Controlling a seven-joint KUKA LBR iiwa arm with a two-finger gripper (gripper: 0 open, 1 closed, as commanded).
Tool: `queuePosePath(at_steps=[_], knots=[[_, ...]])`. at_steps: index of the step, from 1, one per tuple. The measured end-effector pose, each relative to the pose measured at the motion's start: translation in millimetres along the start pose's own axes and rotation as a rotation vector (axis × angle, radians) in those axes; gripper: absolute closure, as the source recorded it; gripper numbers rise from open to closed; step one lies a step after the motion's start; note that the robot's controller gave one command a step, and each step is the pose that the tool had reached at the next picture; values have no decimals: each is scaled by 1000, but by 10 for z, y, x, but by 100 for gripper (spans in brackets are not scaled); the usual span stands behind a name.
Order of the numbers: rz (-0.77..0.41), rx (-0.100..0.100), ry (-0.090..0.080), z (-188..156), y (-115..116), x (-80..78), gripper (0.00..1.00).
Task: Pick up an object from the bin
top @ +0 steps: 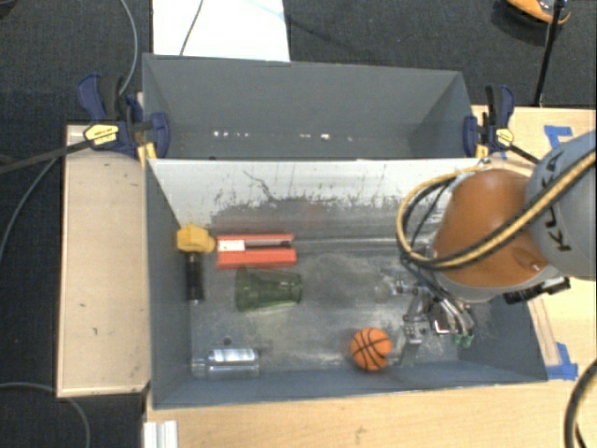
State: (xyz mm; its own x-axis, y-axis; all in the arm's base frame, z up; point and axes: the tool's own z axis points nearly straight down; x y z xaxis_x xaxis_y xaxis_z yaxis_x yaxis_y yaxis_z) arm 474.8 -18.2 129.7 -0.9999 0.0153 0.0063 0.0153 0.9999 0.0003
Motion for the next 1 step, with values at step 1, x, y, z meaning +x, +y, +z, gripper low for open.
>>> queuePosePath(at_steps=[1], knots=[[-1, 0, -8, -40, 0, -19, 0]])
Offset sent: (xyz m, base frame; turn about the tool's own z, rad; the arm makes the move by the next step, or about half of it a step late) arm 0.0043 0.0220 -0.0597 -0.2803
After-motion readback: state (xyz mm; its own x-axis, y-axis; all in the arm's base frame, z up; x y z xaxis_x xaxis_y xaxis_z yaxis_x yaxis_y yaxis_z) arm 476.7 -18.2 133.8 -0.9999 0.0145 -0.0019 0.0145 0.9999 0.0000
